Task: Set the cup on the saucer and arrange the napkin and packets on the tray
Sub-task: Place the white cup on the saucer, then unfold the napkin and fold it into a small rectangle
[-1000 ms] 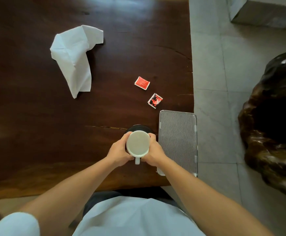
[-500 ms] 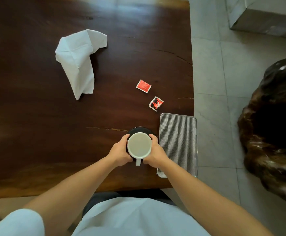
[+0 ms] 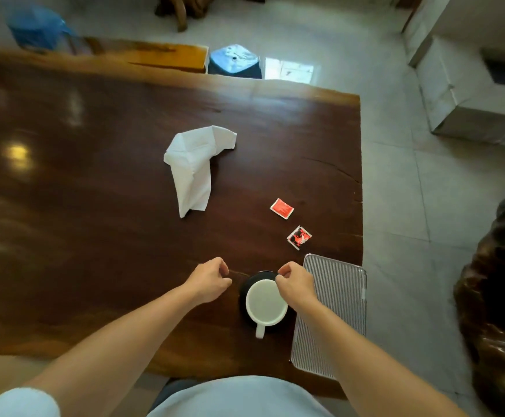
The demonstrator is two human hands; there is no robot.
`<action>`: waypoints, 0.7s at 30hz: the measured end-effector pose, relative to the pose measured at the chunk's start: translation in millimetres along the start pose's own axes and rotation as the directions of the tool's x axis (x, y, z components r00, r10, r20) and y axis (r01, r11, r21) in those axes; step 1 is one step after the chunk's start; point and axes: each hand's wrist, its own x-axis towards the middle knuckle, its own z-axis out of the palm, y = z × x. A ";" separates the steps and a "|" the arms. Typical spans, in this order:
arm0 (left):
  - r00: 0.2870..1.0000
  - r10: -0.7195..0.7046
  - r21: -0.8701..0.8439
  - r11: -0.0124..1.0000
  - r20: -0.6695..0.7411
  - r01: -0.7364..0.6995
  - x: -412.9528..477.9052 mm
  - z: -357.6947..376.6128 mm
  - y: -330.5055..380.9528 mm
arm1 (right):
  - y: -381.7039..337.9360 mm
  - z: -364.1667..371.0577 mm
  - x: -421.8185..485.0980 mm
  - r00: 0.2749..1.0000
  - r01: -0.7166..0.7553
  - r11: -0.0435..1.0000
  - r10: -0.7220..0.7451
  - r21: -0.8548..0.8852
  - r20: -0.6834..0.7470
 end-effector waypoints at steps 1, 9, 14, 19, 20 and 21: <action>1.000 0.016 0.009 1.000 -0.020 -0.015 -0.6 -10.1 -0.3 | -12.1 0.8 1.2 0.999 0.040 0.999 -0.040 -0.010 0.018; 0.992 0.016 0.073 0.997 -0.127 -0.007 5.6 -70.7 -14.1 | -94.4 23.0 15.6 0.956 0.245 0.969 -0.241 -0.008 0.169; 0.990 -0.002 0.078 0.997 -0.141 0.013 30.0 -98.1 -25.8 | -131.6 40.1 33.1 0.941 0.281 0.960 -0.275 -0.003 0.195; 0.993 -0.030 0.057 0.998 -0.117 0.036 70.3 -116.5 -40.9 | -163.1 62.5 61.4 0.946 0.228 0.973 -0.218 -0.019 0.239; 0.992 -0.039 0.044 0.998 -0.120 0.045 80.4 -120.0 -44.9 | -169.8 67.5 68.4 0.949 0.218 0.976 -0.205 -0.027 0.240; 0.990 -0.050 0.027 0.998 -0.129 0.054 90.8 -123.1 -48.6 | -176.3 72.5 75.9 0.952 0.206 0.978 -0.192 -0.036 0.238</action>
